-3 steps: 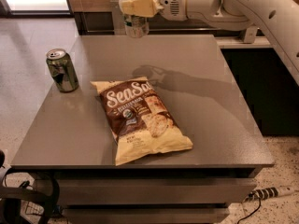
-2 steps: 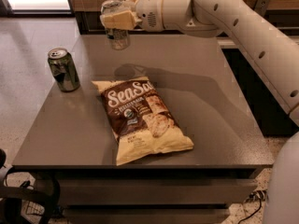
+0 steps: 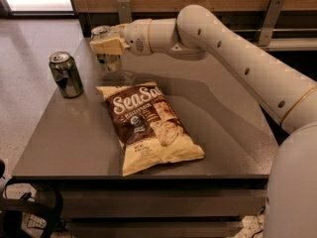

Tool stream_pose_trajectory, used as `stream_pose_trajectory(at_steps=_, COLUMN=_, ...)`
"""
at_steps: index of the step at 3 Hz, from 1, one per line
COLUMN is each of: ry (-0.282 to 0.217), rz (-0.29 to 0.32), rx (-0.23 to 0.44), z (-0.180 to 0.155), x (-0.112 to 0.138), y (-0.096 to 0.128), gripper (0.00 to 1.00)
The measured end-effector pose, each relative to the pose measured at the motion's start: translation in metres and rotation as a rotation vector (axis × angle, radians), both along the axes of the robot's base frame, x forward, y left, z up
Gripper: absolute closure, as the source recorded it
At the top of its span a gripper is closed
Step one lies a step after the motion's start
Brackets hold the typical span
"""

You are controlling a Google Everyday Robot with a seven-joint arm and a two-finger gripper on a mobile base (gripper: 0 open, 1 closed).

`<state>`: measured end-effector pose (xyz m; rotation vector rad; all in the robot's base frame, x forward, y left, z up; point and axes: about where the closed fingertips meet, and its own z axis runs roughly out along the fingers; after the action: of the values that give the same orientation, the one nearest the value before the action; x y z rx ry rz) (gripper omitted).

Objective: Move 7up can near green can

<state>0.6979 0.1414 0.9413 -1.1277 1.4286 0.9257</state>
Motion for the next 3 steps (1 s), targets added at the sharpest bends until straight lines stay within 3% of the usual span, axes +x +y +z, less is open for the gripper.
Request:
stream_pose_trajectory(at_steps=1, ry=0.006, rz=0.016, rx=0.015, z=-0.024, x=-0.008, y=0.028, gripper=1.0)
stream_pose_trajectory(at_steps=2, ry=-0.02, rz=0.002, rx=-0.038, z=-0.038, x=-0.016, y=0.041, gripper=0.97)
stream_pose_trajectory(at_steps=3, ry=-0.019, rz=0.008, rx=-0.034, z=-0.037, x=-0.017, y=0.043, gripper=0.77)
